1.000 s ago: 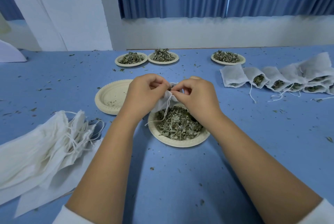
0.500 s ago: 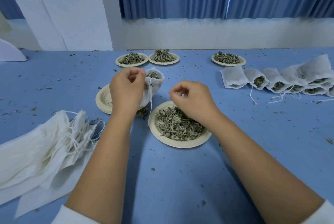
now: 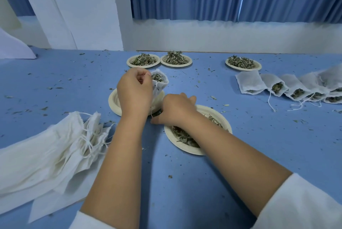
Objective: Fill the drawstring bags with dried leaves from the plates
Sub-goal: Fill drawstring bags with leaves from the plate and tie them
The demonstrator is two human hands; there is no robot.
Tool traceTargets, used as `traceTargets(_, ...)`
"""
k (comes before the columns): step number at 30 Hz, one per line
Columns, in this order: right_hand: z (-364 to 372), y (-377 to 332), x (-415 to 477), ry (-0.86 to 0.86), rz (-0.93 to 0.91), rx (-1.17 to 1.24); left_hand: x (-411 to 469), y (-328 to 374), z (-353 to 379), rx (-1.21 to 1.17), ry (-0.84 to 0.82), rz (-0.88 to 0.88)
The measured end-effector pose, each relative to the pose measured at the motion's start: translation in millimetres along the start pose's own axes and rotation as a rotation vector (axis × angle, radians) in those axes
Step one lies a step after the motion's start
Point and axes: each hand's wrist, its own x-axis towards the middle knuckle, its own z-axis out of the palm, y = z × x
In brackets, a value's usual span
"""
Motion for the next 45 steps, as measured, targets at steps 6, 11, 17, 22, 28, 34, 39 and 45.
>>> traceTargets(6,5.6,-4.2,5.0,0.039,-0.008,0.014,1.4,-1.7,-0.3,0.029,-0.047,-0.007)
traceTargets(11,6.8,-0.2,3.4,0.038,-0.038,0.056,1.0,-1.3,-0.4,0.025,-0.050,-0.018)
traceTargets(17,-11.4,12.2,-0.3,0.109,-0.009,0.182,1.6,-0.8,-0.8,0.023,-0.042,-0.017)
traceTargets(22,-29.3,28.5,-5.5,0.165,0.044,0.376,1.5,-0.9,0.7,0.030,-0.070,-0.026)
traceTargets(28,-39.3,62.1,-21.6,0.173,0.103,0.584,-0.5,-1.0,5.9,0.082,-0.132,-0.022)
traceTargets(34,-40.1,97.1,-31.2,0.196,0.195,0.683,-3.3,-2.7,8.8,0.161,-0.145,-0.016)
traceTargets(39,-38.7,96.6,-31.8,0.198,0.192,0.680,-6.3,-1.7,12.9,0.156,-0.188,-0.002)
traceTargets(45,-34.5,84.6,-34.9,0.220,0.107,0.731,-12.2,-0.3,19.8,0.118,-0.287,0.038)
